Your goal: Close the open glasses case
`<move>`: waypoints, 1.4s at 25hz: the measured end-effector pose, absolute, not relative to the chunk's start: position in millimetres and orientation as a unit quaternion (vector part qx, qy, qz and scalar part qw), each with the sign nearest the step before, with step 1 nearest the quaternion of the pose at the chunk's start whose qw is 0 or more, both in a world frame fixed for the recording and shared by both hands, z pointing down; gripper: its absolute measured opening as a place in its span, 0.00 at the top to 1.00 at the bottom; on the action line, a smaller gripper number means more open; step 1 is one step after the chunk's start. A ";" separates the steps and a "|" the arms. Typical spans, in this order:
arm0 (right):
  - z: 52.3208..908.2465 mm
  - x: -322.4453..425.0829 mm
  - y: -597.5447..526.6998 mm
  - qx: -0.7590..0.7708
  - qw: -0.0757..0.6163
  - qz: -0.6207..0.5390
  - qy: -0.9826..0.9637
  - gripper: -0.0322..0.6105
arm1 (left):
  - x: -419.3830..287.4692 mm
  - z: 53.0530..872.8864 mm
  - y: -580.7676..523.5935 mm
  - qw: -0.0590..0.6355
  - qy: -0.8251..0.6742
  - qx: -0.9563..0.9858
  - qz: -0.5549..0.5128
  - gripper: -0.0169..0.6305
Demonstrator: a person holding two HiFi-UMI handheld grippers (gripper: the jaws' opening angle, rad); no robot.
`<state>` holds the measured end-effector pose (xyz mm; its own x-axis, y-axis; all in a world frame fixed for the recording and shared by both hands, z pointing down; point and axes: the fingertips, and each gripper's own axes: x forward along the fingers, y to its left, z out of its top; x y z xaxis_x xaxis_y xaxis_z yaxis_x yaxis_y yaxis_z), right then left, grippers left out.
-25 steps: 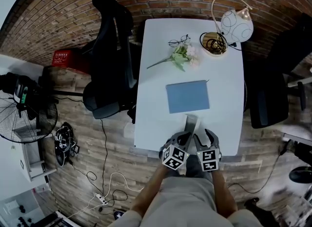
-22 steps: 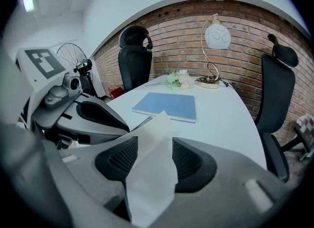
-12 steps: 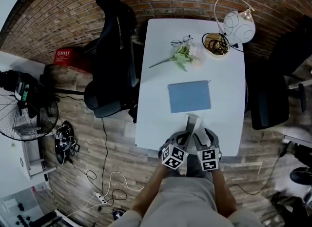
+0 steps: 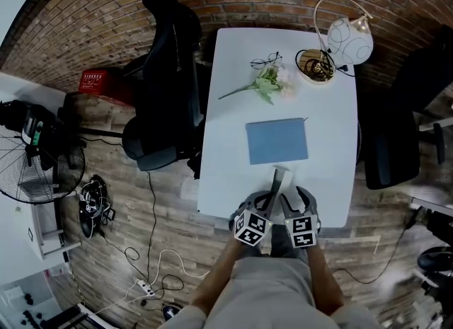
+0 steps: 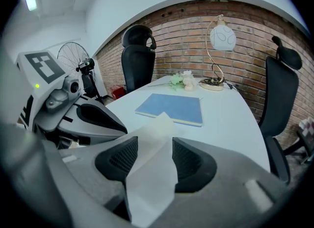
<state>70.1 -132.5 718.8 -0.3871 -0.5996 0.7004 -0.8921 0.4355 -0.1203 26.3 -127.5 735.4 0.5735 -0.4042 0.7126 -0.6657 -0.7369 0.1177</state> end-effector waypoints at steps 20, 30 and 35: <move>721.1 53.5 -138.6 0.449 0.302 0.245 -0.804 0.60 | 6.8 745.2 -135.0 0.207 -0.333 0.852 0.347 0.97; 723.8 47.2 -141.0 0.443 0.305 0.245 -0.806 0.60 | 0.2 751.2 -137.3 0.214 -0.342 0.846 0.349 0.97; 725.0 44.7 -142.4 0.442 0.308 0.245 -0.806 0.60 | -1.6 752.0 -138.8 0.216 -0.343 0.845 0.350 0.97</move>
